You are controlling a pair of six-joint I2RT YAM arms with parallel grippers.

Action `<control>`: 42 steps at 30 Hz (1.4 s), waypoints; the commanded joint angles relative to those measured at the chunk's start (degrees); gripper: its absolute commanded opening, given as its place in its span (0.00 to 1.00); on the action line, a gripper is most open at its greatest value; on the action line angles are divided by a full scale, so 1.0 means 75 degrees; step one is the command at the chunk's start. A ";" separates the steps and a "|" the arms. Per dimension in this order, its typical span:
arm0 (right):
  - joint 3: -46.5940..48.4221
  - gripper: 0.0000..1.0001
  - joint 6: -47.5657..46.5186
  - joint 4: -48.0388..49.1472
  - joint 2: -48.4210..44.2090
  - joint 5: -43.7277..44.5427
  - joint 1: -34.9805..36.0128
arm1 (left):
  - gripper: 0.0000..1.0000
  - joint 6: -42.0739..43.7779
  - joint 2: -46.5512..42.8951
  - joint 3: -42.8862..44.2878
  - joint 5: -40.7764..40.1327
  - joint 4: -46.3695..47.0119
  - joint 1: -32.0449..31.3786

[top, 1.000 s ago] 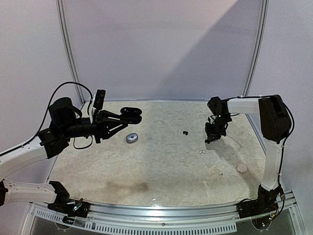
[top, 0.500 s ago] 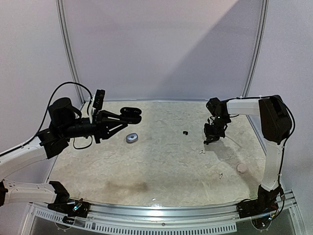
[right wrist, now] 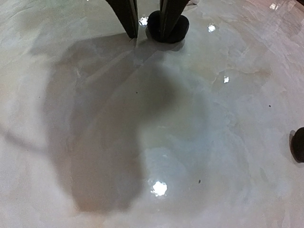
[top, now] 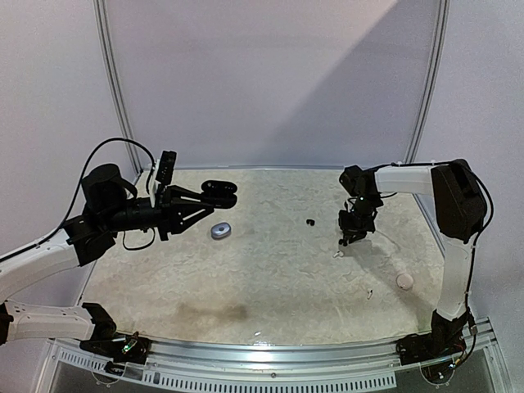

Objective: Insert the wireless bluetooth earbuds into the charging case

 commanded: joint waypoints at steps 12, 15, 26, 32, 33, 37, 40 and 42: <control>-0.0394 0.09 0.0250 -0.0397 0.0357 -0.0514 0.0518 | 0.00 0.0030 -0.0071 -0.0088 -0.0007 0.0134 0.0085; -0.0480 0.10 0.0294 -0.0405 0.0394 -0.0606 0.0580 | 0.00 0.0035 -0.0083 -0.0088 -0.0008 0.0123 0.0086; 0.0535 0.10 0.0044 -0.1518 -0.0150 0.0330 0.0604 | 0.00 0.0043 -0.0083 -0.0100 -0.0007 0.0146 0.0084; 0.0258 0.12 0.0035 -0.1224 -0.0127 0.0110 0.0683 | 0.00 0.0029 -0.0095 -0.0112 -0.0019 0.0164 0.0084; 0.0252 0.13 0.0049 -0.1180 -0.0113 0.0135 0.0673 | 0.00 0.0032 -0.0095 -0.0106 -0.0016 0.0158 0.0084; 0.0472 0.14 0.0045 -0.1213 -0.0103 0.0266 0.0674 | 0.00 0.0025 -0.0073 -0.0088 0.0013 0.0154 0.0084; 0.0673 0.16 -0.0036 -0.1400 -0.0183 0.0496 0.0639 | 0.00 0.0031 -0.0059 -0.0071 0.0017 0.0135 0.0084; 0.0718 0.16 -0.0064 -0.1401 -0.0278 0.0548 0.0551 | 0.00 0.0034 -0.0050 -0.0065 0.0017 0.0144 0.0084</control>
